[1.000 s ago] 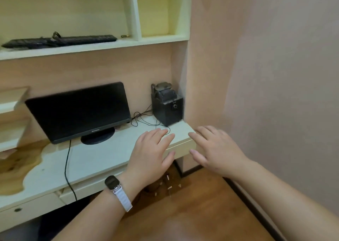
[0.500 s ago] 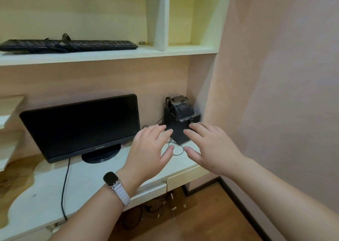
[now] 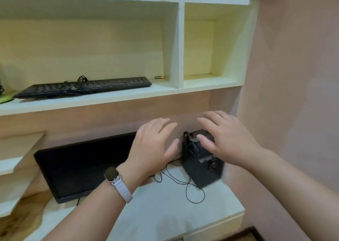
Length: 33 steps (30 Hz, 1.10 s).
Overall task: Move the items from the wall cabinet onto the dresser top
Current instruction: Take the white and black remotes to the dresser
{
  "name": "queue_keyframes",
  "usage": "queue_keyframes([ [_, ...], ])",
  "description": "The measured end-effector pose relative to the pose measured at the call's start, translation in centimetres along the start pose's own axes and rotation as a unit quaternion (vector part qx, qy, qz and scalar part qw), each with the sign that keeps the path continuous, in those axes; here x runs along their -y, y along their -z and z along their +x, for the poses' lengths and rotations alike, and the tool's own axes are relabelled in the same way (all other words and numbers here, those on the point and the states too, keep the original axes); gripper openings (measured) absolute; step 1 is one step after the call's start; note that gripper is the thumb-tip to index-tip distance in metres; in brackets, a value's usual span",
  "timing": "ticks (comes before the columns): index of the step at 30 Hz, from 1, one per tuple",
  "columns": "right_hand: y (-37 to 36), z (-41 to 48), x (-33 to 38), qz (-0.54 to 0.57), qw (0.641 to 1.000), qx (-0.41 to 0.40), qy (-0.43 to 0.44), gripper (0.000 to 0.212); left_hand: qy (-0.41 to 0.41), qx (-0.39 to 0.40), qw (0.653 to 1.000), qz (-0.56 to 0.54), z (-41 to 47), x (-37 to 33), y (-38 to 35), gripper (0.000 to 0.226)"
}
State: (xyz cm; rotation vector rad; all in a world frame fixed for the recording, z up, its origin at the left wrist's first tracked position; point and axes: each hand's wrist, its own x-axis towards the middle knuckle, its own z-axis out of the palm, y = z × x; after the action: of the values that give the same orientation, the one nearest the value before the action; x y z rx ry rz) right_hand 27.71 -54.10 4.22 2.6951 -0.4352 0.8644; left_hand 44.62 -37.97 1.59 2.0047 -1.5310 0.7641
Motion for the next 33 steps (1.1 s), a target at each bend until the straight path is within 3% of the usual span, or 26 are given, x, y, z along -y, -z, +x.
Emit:
queue_keyframes([
  [16,3.6,18.3,-19.7,-0.047,0.978,-0.202,0.031,0.054,-0.038,-0.138,0.990,0.000,25.0,-0.5,-0.7,0.047],
  [23,5.1,23.7,-22.6,-0.029,0.956,-0.291,0.028,0.053,-0.146,-0.212,0.966,0.001,33.6,-0.8,3.1,0.044],
  [27,6.3,26.3,-23.2,-0.036,0.954,-0.295,0.033,0.051,-0.155,-0.160,0.975,0.008,39.4,-2.3,7.3,0.041],
  [30,6.6,27.4,-23.7,-0.041,0.963,-0.264,0.030,0.049,-0.134,-0.072,0.988,0.002,43.9,-3.3,9.4,0.035],
  [33,6.3,27.9,-24.5,-0.029,0.966,-0.254,0.028,0.049,-0.123,0.027,0.990,0.066,47.9,-3.9,10.3,0.038],
])
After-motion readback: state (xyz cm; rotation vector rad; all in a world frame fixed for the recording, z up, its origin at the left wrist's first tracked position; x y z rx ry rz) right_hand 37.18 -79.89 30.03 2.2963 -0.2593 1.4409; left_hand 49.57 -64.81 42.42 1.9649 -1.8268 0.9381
